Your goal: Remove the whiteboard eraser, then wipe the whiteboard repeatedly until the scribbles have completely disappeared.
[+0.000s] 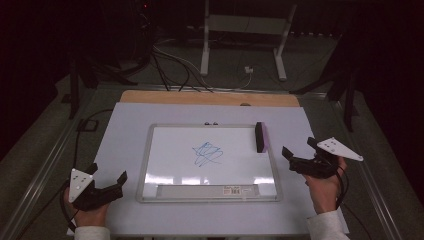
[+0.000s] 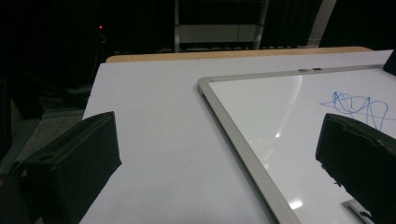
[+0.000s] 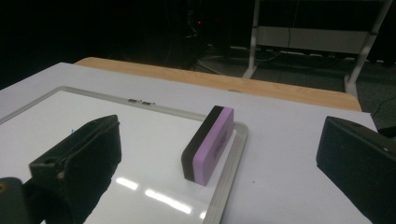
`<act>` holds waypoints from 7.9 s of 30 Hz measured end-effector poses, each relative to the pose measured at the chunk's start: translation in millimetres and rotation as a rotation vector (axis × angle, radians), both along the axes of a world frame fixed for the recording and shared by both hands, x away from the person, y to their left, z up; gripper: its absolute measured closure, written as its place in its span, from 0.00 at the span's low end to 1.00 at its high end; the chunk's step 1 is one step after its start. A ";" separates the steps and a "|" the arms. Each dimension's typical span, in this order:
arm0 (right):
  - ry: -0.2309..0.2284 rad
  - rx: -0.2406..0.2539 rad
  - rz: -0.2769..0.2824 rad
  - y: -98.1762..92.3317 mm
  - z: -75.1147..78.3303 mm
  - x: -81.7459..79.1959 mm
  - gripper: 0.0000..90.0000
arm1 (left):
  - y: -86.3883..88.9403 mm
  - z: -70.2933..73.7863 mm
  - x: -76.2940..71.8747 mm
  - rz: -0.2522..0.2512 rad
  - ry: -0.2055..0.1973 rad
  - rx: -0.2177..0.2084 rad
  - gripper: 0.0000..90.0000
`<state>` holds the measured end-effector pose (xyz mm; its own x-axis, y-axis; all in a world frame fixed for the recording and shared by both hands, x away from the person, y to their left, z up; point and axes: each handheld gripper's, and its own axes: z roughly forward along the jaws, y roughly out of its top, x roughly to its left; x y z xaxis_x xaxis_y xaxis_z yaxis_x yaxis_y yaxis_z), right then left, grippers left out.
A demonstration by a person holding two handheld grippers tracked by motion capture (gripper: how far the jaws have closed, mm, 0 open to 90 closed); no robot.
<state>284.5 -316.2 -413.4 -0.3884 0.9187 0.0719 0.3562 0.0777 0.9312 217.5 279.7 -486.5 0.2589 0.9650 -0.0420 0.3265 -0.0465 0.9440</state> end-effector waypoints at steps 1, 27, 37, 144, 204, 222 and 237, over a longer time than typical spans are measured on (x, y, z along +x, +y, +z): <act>0.000 0.000 0.000 0.0 0.0 0.0 0.00 | -0.1 -0.2 0.1 0.000 0.001 0.000 0.01; 0.056 0.015 0.011 13.4 -7.7 37.7 0.00 | -1.2 -1.4 0.5 0.002 0.002 0.004 0.01; 0.086 0.010 0.011 20.2 -13.4 55.2 0.00 | -1.0 -1.4 0.5 0.002 0.001 0.004 0.01; 0.549 0.092 0.046 56.2 -84.7 135.3 0.45 | -0.4 -2.6 -0.9 0.005 -0.003 0.014 0.01; 0.430 -0.203 0.313 148.4 -70.8 98.9 0.45 | -1.5 -3.0 0.4 0.000 -0.005 0.016 0.01; 0.438 -0.199 0.290 160.8 -84.4 103.4 0.45 | -1.3 -3.1 0.4 0.001 -0.004 0.015 0.01; 0.436 -0.252 0.404 197.0 -82.5 82.2 0.46 | -2.4 -2.5 0.2 0.001 -0.006 0.017 0.01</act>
<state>366.6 -119.2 -495.9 -0.6907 0.7158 0.1027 0.5950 0.4818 0.6433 217.7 277.3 -489.0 0.2586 0.9657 -0.0241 0.3211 -0.0624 0.9450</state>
